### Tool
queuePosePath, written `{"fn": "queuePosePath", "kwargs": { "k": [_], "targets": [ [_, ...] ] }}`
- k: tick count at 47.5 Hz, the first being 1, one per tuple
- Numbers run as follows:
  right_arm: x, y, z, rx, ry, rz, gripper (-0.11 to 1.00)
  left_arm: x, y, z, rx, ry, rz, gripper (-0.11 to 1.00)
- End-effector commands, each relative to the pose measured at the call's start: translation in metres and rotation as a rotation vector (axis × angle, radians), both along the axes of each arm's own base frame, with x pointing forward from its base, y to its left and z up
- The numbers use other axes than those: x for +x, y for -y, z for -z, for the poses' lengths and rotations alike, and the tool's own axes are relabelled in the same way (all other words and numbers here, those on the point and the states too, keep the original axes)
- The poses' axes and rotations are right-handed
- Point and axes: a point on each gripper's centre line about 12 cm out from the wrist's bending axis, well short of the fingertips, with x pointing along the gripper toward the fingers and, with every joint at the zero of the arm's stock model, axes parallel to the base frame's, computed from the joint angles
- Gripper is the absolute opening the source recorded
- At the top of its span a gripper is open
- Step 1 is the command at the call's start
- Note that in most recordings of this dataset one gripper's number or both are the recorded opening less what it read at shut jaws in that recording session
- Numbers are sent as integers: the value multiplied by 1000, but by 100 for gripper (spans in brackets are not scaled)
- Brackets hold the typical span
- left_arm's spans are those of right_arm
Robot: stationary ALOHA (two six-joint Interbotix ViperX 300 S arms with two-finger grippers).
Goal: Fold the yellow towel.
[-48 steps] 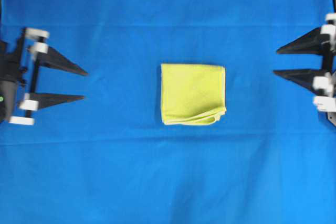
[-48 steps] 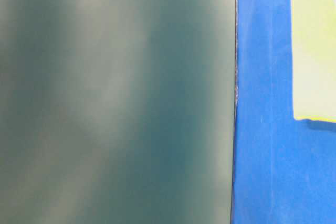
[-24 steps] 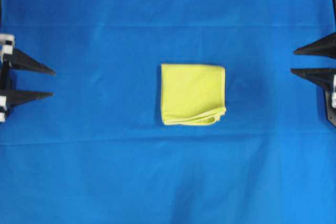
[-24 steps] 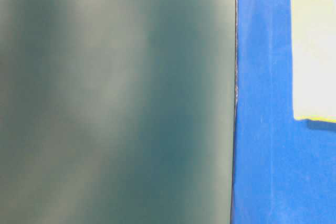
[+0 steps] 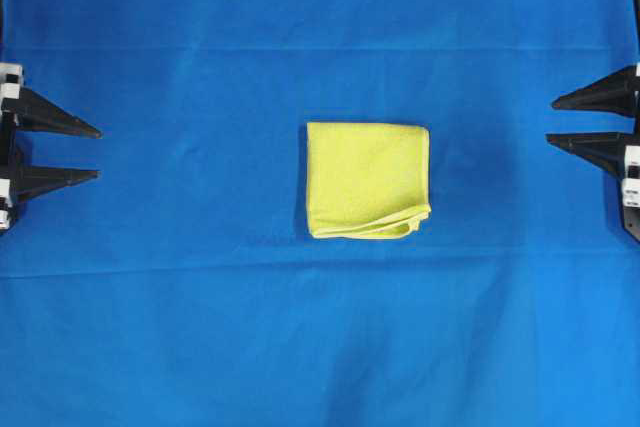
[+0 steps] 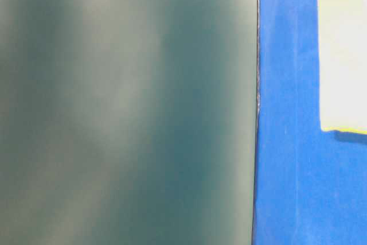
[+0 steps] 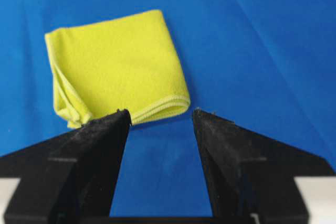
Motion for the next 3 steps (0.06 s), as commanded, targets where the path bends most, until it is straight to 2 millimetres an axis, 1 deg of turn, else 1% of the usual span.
{"fn": "queuePosePath", "kwargs": {
  "k": [1,3],
  "targets": [
    [3,0,-3,2,5,-3,57,2,-1,-5,-1,14,-4,53],
    [3,0,-4,2,6,-4,57,2,-1,-5,-3,15,-4,53]
  ]
}}
